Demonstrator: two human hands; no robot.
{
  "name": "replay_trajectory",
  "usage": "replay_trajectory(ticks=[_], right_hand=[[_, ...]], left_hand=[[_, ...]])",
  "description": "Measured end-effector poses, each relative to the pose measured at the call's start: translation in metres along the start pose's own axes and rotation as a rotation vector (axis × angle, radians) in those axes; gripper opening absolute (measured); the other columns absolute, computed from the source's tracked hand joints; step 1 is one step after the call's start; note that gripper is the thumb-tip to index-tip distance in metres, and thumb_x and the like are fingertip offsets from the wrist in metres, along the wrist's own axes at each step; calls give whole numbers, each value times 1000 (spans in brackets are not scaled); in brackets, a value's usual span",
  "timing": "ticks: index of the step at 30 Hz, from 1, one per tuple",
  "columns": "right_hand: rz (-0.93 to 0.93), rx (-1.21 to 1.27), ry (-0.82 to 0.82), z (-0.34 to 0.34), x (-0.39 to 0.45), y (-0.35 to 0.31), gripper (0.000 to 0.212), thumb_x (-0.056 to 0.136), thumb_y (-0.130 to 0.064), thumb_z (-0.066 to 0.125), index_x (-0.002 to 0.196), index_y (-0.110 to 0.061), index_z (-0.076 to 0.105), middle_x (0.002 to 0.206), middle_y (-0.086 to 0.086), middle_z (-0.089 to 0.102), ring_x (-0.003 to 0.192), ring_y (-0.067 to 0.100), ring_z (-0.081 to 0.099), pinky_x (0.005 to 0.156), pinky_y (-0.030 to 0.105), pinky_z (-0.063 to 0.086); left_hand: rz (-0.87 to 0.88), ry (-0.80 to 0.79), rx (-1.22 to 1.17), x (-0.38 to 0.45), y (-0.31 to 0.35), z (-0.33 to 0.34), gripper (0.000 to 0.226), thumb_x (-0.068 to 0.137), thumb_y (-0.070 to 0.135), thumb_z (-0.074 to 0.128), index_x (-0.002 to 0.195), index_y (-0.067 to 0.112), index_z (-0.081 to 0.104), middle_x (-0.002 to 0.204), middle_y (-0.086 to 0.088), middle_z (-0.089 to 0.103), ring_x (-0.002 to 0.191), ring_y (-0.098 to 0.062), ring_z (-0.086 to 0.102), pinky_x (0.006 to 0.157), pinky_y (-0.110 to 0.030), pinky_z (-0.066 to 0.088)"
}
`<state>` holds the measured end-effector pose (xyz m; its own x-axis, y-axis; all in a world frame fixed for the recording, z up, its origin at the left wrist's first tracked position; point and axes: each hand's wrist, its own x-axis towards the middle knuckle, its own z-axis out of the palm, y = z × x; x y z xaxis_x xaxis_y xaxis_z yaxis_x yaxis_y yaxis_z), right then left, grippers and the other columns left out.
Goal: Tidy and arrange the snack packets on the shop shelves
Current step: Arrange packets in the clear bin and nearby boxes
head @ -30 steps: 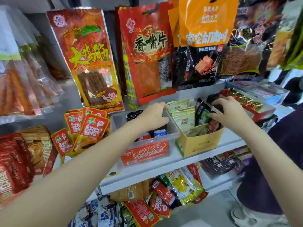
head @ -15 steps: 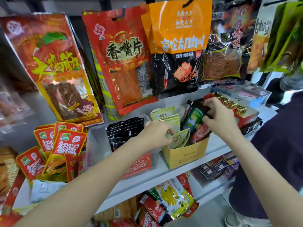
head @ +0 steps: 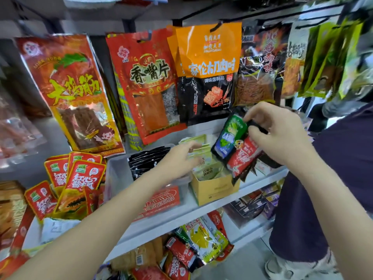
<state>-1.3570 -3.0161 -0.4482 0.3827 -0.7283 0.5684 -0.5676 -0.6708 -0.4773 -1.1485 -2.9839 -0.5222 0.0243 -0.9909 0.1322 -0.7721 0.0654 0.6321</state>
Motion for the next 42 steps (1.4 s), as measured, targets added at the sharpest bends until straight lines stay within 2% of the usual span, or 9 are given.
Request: replay_trajectory(ticks=[5, 10, 17, 22, 25, 28, 31, 35, 42], right_hand=[[-183, 133, -327, 9, -9, -25, 23, 85, -6, 61, 99, -23, 53, 84, -5, 60, 80, 19, 59, 71, 36, 49], [-236, 191, -365, 42, 3, -42, 27, 88, -10, 59, 101, -33, 52, 81, -18, 58, 76, -2, 55, 65, 4, 38], [-290, 234, -348, 89, 39, -64, 18, 86, -5, 60, 100, -14, 66, 92, -10, 63, 90, 2, 57, 77, 10, 41], [-292, 54, -440, 108, 53, -61, 20, 87, -7, 59, 106, -13, 64, 103, 2, 68, 98, 11, 60, 89, 27, 46], [-266, 38, -356, 100, 56, -54, 19, 88, -6, 58, 104, -12, 65, 100, 2, 69, 97, 15, 63, 87, 34, 49], [-233, 73, -268, 92, 55, -49, 18, 88, -5, 57, 104, -11, 64, 96, -1, 67, 91, 11, 59, 84, 29, 47], [-233, 87, -306, 95, 50, -42, 15, 88, -4, 57, 99, -12, 64, 90, -4, 64, 90, 10, 59, 83, 26, 47], [-208, 200, -317, 102, 52, -43, 14, 88, -2, 56, 97, -11, 62, 89, -6, 62, 83, 0, 55, 74, -3, 37], [-337, 111, -522, 133, 49, -65, 15, 87, -2, 57, 99, -10, 62, 97, 1, 67, 89, 11, 60, 84, 24, 47]], left_hand=[[89, -48, -404, -28, -3, -36, 64, 84, 7, 63, 128, 43, 31, 138, 10, 39, 124, -12, 43, 100, -31, 41], [32, 38, -330, -56, -14, -72, 19, 82, 5, 65, 85, 22, 56, 74, 15, 66, 67, -1, 59, 68, -16, 48], [-145, 145, -185, -77, -43, -108, 37, 82, 17, 67, 117, 8, 58, 117, -3, 63, 100, -11, 61, 91, -25, 49], [-175, 35, 161, -62, -56, -96, 7, 84, 17, 66, 91, 17, 64, 91, -6, 66, 85, -25, 61, 75, -29, 48], [-173, -78, 381, -48, -55, -84, 33, 85, 18, 64, 118, 12, 60, 111, -6, 65, 93, -19, 59, 72, -27, 42], [-181, -164, 450, -43, -57, -71, 32, 86, 19, 62, 116, 9, 60, 107, -7, 65, 87, -20, 58, 66, -26, 40], [-230, -149, 452, -46, -65, -69, 24, 85, 22, 64, 105, 9, 64, 87, -4, 61, 75, -15, 50, 61, -26, 34], [-305, -114, 379, -47, -76, -75, 19, 83, 22, 66, 71, 11, 59, 58, 4, 51, 49, -4, 47, 44, -18, 30], [-445, -28, 125, -42, -80, -78, 17, 81, 16, 69, 89, 1, 68, 80, -8, 71, 70, -11, 69, 48, -10, 43]])
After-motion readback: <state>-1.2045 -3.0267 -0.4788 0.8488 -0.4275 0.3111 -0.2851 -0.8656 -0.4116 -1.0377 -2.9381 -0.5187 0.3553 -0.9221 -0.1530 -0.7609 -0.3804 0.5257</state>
